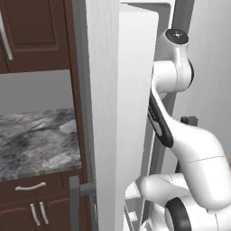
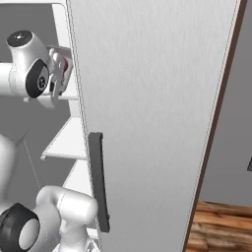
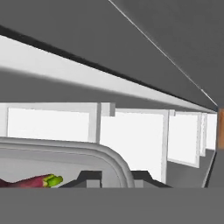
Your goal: Take the onion and tomato out of the freezer and place them in the tupperware container on the counter. Then put the tupperware containing the vegetables back in the freezer.
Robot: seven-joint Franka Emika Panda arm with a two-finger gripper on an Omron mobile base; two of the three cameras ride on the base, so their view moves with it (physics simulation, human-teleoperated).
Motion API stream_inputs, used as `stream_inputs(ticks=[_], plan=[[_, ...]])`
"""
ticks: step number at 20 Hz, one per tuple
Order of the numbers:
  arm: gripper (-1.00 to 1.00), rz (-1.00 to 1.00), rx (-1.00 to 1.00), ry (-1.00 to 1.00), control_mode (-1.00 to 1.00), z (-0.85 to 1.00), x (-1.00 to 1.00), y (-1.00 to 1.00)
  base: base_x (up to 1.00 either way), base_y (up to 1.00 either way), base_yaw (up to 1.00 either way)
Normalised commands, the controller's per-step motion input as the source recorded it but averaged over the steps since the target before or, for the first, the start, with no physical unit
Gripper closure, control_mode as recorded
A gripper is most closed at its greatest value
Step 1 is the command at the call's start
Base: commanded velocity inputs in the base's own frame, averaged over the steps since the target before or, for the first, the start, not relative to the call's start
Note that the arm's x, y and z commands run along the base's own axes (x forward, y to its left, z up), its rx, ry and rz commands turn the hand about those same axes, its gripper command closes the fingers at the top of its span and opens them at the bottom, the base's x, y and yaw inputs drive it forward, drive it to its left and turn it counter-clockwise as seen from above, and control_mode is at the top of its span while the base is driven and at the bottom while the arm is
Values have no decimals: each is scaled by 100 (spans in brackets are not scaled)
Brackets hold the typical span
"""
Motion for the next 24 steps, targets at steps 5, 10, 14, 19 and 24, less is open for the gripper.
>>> stream_inputs(ticks=[5,10,14,19,24], plan=[[100,0,-2,0,-100,0,66,8,0,0,0],[100,0,0,0,-100,-12,60,0,0,0,0],[100,0,0,0,-100,-16,54,0,0,0,0],[100,0,0,0,-100,-19,45,0,0,0,0],[100,0,0,0,-100,-24,45,0,0,0,0]])
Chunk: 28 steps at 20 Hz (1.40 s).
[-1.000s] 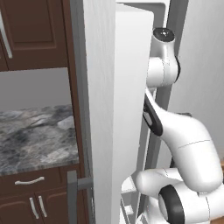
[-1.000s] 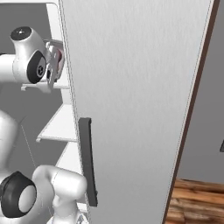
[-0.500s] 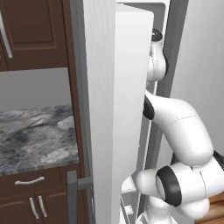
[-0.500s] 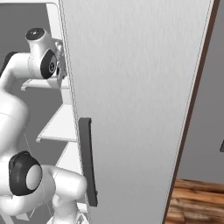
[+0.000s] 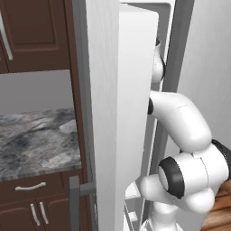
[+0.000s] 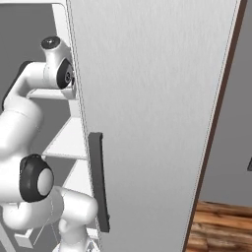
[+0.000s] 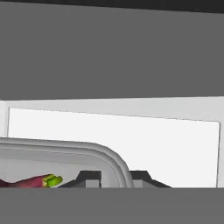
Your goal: Take the onion and tomato out of the freezer and place them in the tupperware container on the counter. Then put the tupperware containing the vegetables back in the freezer.
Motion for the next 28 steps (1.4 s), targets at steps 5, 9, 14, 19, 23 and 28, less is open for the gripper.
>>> stream_inputs(ticks=[5,9,14,19,23,28], plan=[[100,0,0,0,-100,-25,37,0,0,0,0],[100,0,0,0,-100,-23,29,4,0,0,0],[100,0,0,0,-100,-28,31,4,0,0,0],[-100,0,0,0,-100,-17,30,7,0,0,0],[-100,0,0,-3,-100,-3,16,4,0,0,0],[-100,-1,0,-8,-100,1,-4,0,0,0,0]])
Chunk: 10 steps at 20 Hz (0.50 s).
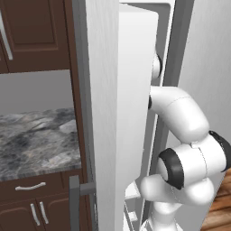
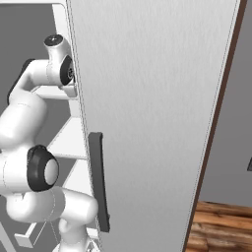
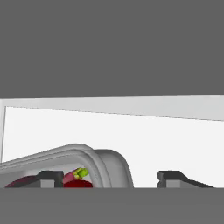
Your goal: Take the onion and tomato out of the freezer and place them in the tupperware container on the counter. Then put the tupperware containing the vegetables back in the freezer.
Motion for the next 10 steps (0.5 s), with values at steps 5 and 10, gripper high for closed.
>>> stream_inputs(ticks=[5,10], plan=[[-100,-5,0,-18,-100,24,-63,0,0,0,0],[-100,-5,0,-21,-100,45,-77,-7,0,0,0]])
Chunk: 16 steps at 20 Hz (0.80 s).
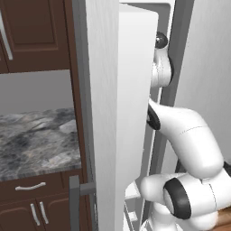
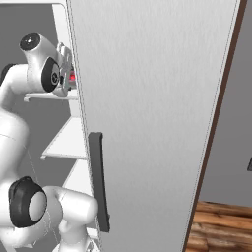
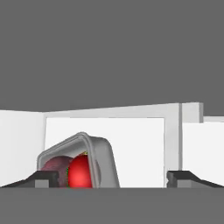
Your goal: Take the onion and tomato out of the freezer and place them in the tupperware container on the counter. Then put the tupperware containing the vegetables back in the freezer.
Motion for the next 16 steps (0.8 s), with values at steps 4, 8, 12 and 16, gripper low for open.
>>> stream_inputs(ticks=[4,8,12,16], plan=[[-100,-1,1,-11,-100,43,-70,-21,0,0,0],[-100,0,3,-7,-100,37,-89,-19,0,0,0],[-100,0,2,-8,-100,32,-100,-9,0,0,0],[-100,1,6,-4,-100,36,-100,-12,0,0,0]])
